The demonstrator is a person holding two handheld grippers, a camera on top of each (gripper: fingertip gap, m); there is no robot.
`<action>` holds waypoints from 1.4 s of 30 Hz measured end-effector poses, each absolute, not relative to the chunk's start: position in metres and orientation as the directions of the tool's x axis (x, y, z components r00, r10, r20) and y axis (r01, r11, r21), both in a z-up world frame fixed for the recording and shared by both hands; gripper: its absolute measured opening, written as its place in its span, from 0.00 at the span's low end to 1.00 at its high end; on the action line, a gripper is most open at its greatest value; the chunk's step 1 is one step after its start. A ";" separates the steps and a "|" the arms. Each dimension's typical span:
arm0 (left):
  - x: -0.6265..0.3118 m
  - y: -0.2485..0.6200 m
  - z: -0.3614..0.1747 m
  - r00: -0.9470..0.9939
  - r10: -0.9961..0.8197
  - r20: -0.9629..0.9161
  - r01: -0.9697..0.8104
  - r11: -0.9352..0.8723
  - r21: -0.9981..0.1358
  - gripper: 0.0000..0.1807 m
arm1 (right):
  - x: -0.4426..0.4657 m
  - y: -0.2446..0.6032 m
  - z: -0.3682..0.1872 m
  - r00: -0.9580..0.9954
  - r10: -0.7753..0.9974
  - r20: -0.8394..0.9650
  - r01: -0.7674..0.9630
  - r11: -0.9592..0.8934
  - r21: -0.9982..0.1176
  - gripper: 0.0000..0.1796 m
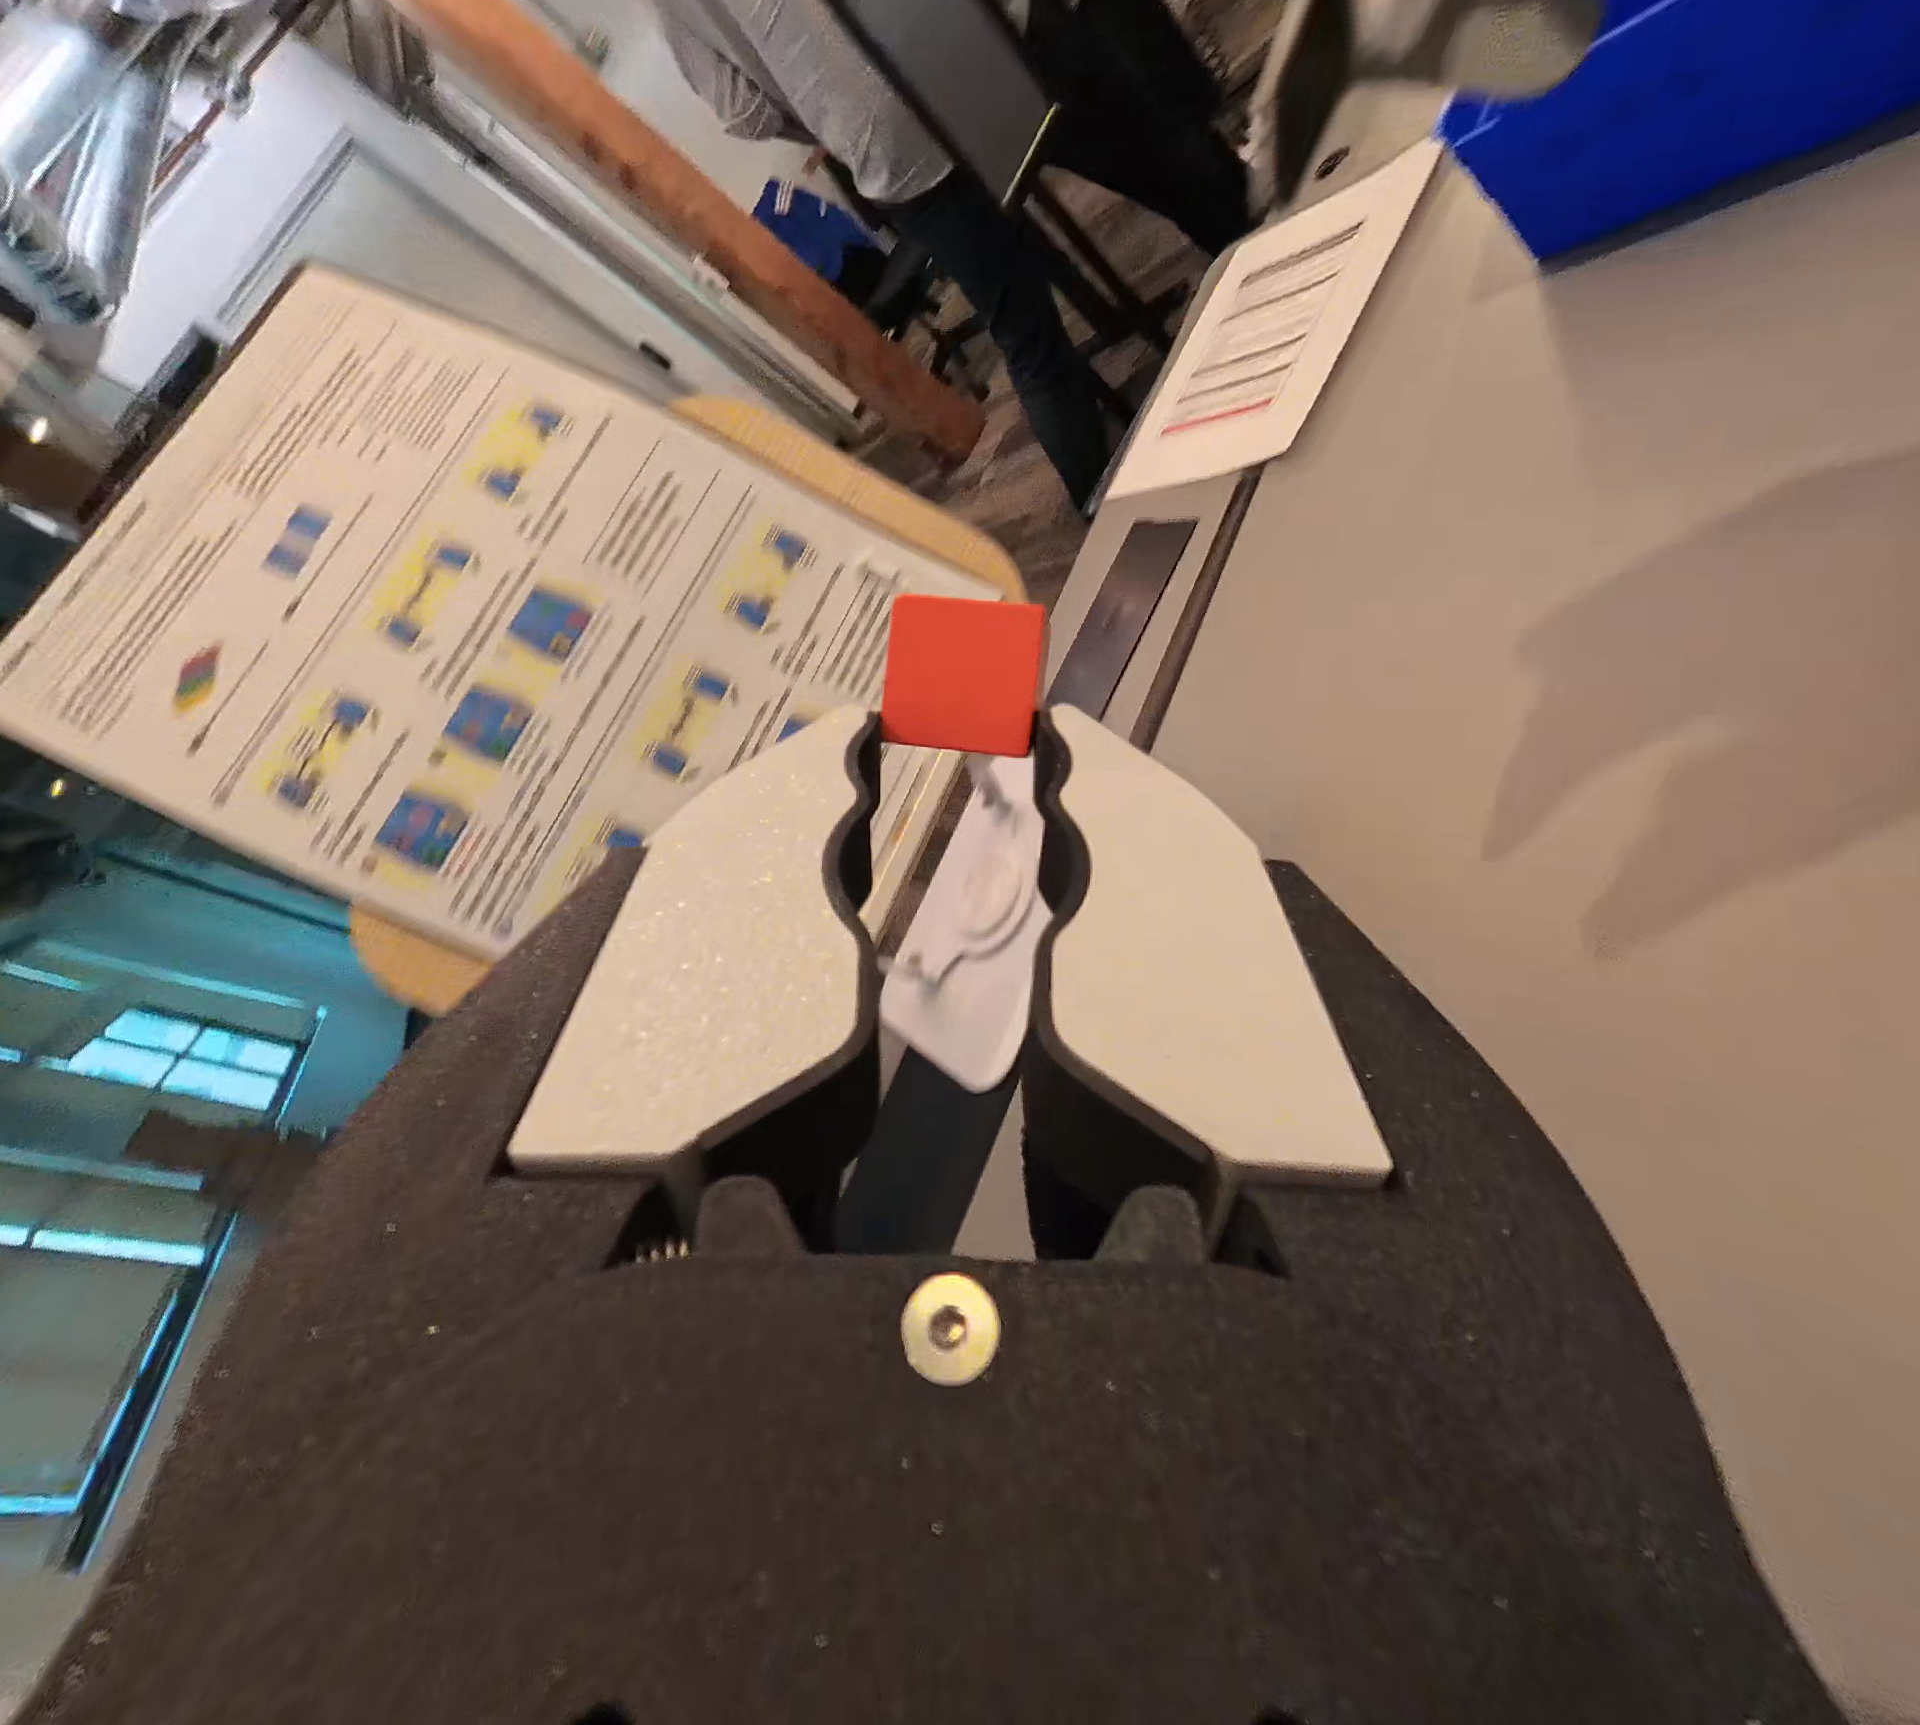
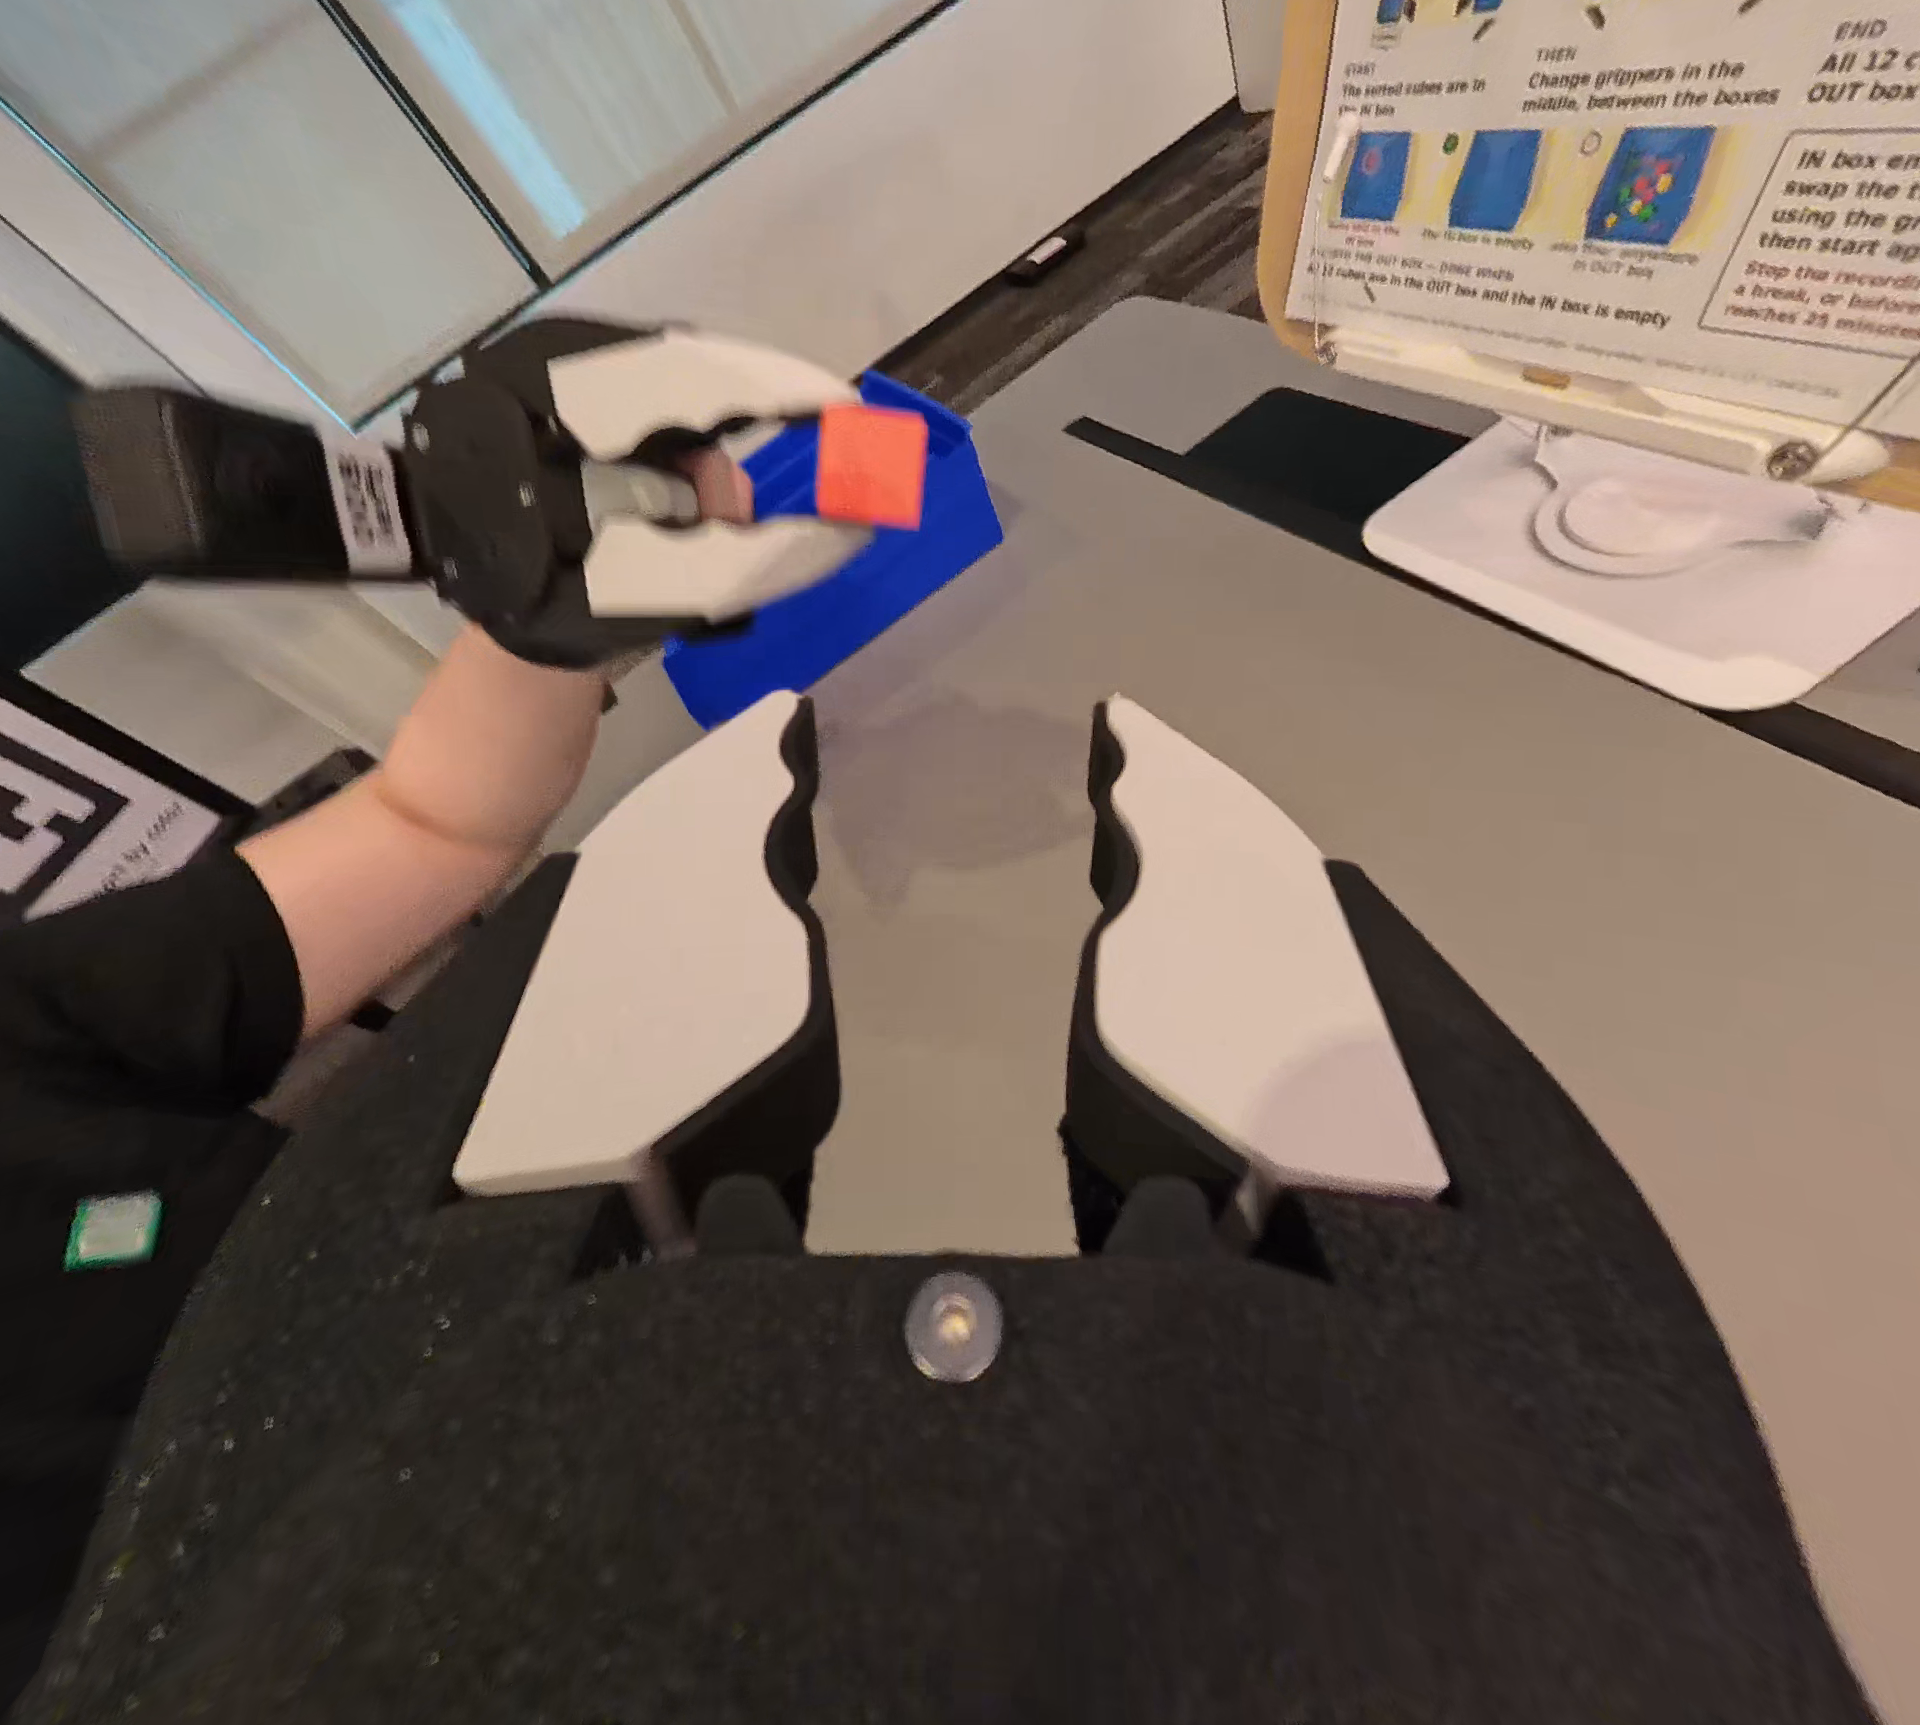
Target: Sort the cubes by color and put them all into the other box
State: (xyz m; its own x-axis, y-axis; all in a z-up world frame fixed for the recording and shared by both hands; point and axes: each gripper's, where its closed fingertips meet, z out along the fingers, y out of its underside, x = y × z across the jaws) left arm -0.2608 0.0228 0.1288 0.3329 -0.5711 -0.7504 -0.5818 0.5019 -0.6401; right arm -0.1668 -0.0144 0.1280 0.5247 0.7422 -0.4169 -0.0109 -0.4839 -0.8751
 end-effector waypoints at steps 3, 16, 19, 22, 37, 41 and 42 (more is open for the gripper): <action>-0.217 0.012 0.125 0.282 -0.580 -0.764 -0.567 0.542 -0.621 0.15 | -0.168 -0.002 0.136 0.550 0.703 -0.451 -0.059 -0.507 -0.860 0.30; -0.150 -0.010 0.117 0.216 -0.597 -0.773 -0.526 0.596 -0.607 0.15 | -0.158 -0.009 0.110 0.483 0.672 -0.562 -0.012 -0.637 -0.771 0.16; -0.161 -0.013 0.108 0.218 -0.579 -0.785 -0.566 0.581 -0.585 0.18 | -0.130 -0.022 0.114 0.459 0.676 -0.577 -0.032 -0.636 -0.771 0.16; -0.200 -0.019 0.086 0.198 -0.562 -0.803 -0.653 0.536 -0.536 0.20 | -0.038 -0.030 0.101 0.642 0.625 -0.444 0.021 -0.594 -0.804 0.16; -0.301 -0.037 0.053 0.270 -0.566 -0.779 -0.759 0.372 -0.534 0.14 | 0.245 -0.080 -0.118 0.966 0.109 -0.234 -0.004 -0.901 -0.434 0.16; -0.303 -0.042 0.059 0.270 -0.555 -0.787 -0.763 0.375 -0.526 0.13 | 0.248 -0.073 -0.113 0.976 0.117 -0.184 0.024 -0.896 -0.444 0.16; -0.303 -0.043 0.060 0.266 -0.552 -0.790 -0.766 0.376 -0.521 0.13 | 0.251 -0.070 -0.109 0.979 0.115 -0.170 0.026 -0.890 -0.455 0.16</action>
